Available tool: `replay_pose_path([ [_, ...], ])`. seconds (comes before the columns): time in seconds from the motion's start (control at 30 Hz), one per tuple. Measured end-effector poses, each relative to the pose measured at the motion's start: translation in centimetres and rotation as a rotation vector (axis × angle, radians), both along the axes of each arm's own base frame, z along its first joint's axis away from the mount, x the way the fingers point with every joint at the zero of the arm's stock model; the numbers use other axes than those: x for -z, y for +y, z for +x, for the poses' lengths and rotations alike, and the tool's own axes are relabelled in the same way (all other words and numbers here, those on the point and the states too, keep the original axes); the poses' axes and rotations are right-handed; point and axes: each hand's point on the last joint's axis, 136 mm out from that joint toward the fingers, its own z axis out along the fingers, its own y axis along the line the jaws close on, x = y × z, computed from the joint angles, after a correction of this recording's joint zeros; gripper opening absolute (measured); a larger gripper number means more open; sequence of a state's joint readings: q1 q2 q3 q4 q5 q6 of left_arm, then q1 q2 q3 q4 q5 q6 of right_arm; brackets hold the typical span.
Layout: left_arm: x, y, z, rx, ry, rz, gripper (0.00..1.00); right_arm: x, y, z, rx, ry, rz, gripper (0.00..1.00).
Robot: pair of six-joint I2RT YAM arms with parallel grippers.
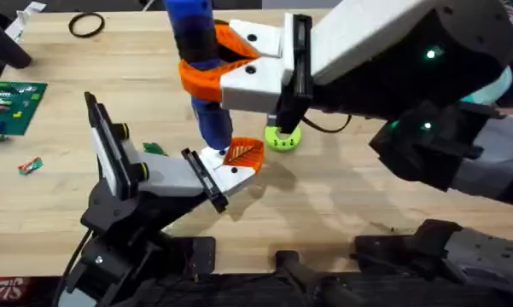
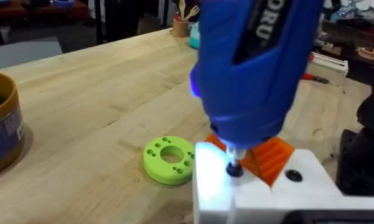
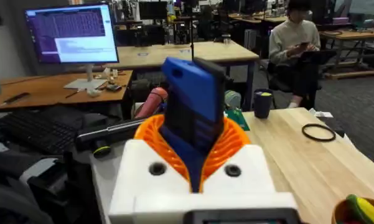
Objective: Pick up the gripper from the table and insert it into the empty holder that is missing its gripper. Then pick up a screw, insert it into the mounting hole, and use the screwdriver to tighten it. Finally, clean up the table by picking up the vegetable and placing it into the bucket.
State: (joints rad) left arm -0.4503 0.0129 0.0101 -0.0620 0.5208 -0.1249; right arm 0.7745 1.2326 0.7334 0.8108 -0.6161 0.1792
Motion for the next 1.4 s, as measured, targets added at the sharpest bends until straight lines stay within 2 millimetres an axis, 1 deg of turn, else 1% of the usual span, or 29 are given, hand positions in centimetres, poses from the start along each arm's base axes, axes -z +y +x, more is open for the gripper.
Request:
replay_pose_path([
  [0.53, 0.0, 0.0, 0.0, 0.000, 0.003, -0.002, 0.011, 0.1, 0.0, 0.0, -0.001, 0.003, -0.002, 0.038],
  [0.7, 0.0, 0.0, 0.0, -0.001, 0.000, -0.002, 0.011, -0.6, 0.0, -0.3, -0.012, -0.030, 0.030, 0.038],
  [0.73, 0.0, 0.0, 0.0, -0.001, 0.001, -0.002, 0.011, -1.1, -0.1, -0.4, -0.014, -0.048, 0.051, 0.038],
  [0.8, 0.0, 0.0, 0.0, -0.001, 0.001, -0.003, 0.011, -3.0, -0.7, -0.8, -0.013, -0.112, 0.120, 0.038],
  [0.83, 0.0, 0.0, 0.0, -0.001, 0.001, -0.003, 0.011, -6.1, -2.3, -1.7, 0.002, -0.210, 0.217, 0.038],
  [0.9, 0.0, 0.0, 0.0, -0.001, 0.001, -0.003, 0.011, -7.3, -3.2, -1.9, 0.015, -0.239, 0.244, 0.038],
  [0.97, 0.0, 0.0, 0.0, -0.001, 0.001, -0.003, 0.011, -7.5, -3.7, -1.7, 0.030, -0.239, 0.241, 0.038],
  [1.0, 0.0, 0.0, 0.0, -0.001, 0.001, -0.003, 0.011, -7.2, -3.7, -1.4, 0.037, -0.226, 0.227, 0.038],
  [1.07, 0.0, 0.0, 0.0, -0.001, 0.001, -0.003, 0.011, -6.0, -3.5, -0.3, 0.053, -0.182, 0.181, 0.038],
  [1.13, 0.0, 0.0, 0.0, -0.001, 0.001, -0.003, 0.011, -4.1, -3.4, 1.1, 0.079, -0.132, 0.115, 0.038],
  [1.2, 0.0, 0.0, 0.0, -0.001, 0.001, -0.003, 0.011, -2.0, -3.7, 2.9, 0.123, -0.082, 0.042, 0.038],
  [1.3, 0.0, 0.0, 0.0, -0.001, 0.001, -0.003, 0.011, 0.7, -5.4, 6.0, 0.213, -0.006, -0.050, 0.038],
  [1.37, 0.0, 0.0, 0.0, -0.001, 0.001, -0.003, 0.011, 2.3, -7.1, 8.2, 0.283, 0.042, -0.097, 0.038],
  [1.4, 0.0, 0.0, 0.0, -0.001, 0.001, -0.003, 0.011, 2.8, -7.8, 8.9, 0.311, 0.058, -0.110, 0.038],
])
